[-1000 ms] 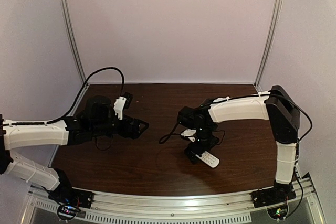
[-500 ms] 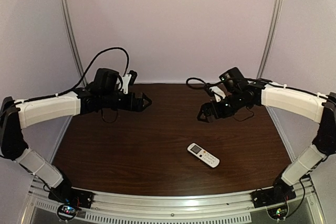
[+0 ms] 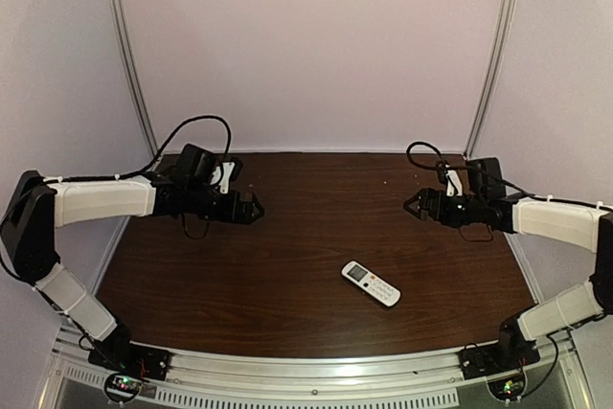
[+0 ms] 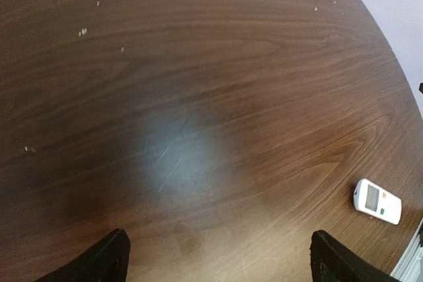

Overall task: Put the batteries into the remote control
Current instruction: Reset both arms

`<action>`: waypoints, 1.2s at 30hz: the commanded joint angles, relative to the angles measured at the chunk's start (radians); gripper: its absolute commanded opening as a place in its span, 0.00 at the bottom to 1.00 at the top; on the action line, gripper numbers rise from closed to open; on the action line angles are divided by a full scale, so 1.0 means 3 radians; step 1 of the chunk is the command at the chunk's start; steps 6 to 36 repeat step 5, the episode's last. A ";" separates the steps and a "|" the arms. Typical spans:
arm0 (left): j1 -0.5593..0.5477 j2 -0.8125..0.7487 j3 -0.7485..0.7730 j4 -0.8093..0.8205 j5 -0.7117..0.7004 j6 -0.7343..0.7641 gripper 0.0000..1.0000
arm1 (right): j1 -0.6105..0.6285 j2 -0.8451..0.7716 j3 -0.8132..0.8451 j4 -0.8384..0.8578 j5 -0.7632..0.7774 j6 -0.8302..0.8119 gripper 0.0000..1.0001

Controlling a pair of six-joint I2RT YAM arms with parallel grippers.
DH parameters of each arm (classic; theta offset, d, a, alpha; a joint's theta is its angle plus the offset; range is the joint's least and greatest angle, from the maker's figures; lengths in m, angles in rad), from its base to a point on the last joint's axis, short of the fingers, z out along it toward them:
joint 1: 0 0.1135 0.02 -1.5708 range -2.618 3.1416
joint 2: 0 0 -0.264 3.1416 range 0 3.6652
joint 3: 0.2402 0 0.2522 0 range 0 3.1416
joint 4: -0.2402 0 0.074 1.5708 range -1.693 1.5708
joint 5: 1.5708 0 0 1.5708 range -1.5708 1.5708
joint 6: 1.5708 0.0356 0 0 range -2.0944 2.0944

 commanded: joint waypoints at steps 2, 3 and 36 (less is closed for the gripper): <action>0.0021 -0.0176 -0.0231 0.0189 -0.0071 -0.0117 0.97 | -0.0011 -0.0044 -0.0299 0.0670 -0.0191 0.0169 1.00; 0.0021 -0.0210 -0.0241 0.0203 -0.0087 -0.0124 0.97 | -0.0015 -0.0071 -0.0330 0.0711 -0.0203 0.0185 1.00; 0.0021 -0.0274 -0.0234 0.0211 -0.0107 -0.0109 0.97 | -0.0012 -0.0128 -0.0334 0.0699 -0.0161 0.0179 1.00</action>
